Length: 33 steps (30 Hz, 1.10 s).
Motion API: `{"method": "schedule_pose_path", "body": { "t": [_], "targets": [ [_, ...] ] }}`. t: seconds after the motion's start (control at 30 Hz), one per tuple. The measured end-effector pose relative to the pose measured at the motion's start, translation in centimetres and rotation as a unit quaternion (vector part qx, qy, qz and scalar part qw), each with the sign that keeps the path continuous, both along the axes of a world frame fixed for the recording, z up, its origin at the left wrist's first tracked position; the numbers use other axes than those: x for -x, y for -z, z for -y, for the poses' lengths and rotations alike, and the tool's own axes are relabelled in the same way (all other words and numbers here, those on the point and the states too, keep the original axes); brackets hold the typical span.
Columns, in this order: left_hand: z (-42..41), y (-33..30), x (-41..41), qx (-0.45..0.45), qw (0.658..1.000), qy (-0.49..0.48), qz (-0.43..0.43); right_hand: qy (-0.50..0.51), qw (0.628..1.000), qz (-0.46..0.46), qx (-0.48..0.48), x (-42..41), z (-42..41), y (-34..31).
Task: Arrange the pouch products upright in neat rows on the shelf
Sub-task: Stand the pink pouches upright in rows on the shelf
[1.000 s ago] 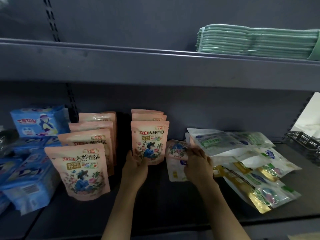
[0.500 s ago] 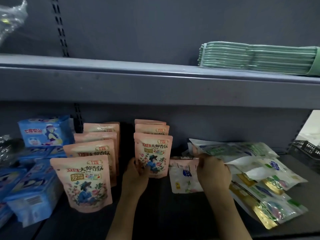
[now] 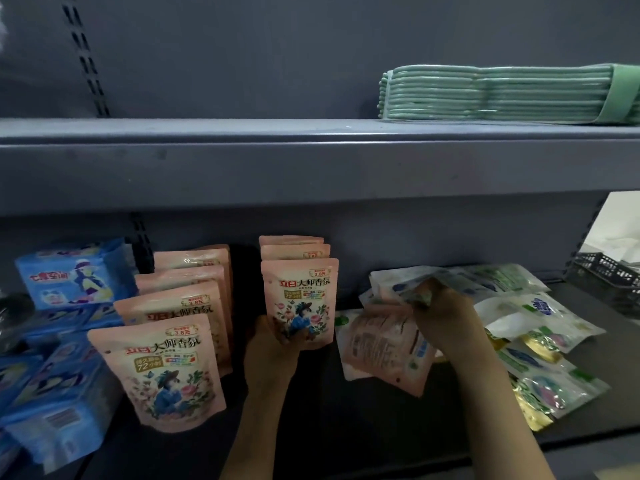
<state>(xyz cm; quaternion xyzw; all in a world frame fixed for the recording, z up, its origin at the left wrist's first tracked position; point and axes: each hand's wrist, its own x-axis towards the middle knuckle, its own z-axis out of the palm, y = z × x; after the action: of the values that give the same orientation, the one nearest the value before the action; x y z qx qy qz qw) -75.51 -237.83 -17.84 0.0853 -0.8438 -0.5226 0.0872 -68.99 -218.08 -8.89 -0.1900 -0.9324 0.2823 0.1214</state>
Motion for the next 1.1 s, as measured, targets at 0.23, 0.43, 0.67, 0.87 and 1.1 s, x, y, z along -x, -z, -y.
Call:
{"method": "schedule_pose_path", "body": {
  "t": [0.23, 0.43, 0.67, 0.87, 1.1],
  "targets": [
    [-0.1, 0.2, 0.2, -0.024, 1.000, 0.006, -0.006, -0.063, 0.983, 0.005, 0.174, 0.7, -0.2, 0.9],
    [0.5, -2.1, -1.7, -0.014, 0.994, -0.047, -0.095, -0.084, 0.857, -0.030, 0.507, 0.4, 0.4, -0.2],
    [0.9, -6.1, -5.2, 0.035, 0.937, 0.347, -0.009, -0.060, 0.758, -0.084, 0.644, 0.8, 1.5, -0.8],
    [0.1, -6.1, -5.0, -0.075, 0.944, 0.317, -0.046, -0.061, 0.683, -0.109, 0.719, 0.2, 2.5, -2.0],
    [0.1, -7.0, -5.4, -0.197, 0.948, 0.231, -0.092, -0.073, 0.668, -0.169, 0.721, -0.1, 3.9, -2.1]
  ]
}}
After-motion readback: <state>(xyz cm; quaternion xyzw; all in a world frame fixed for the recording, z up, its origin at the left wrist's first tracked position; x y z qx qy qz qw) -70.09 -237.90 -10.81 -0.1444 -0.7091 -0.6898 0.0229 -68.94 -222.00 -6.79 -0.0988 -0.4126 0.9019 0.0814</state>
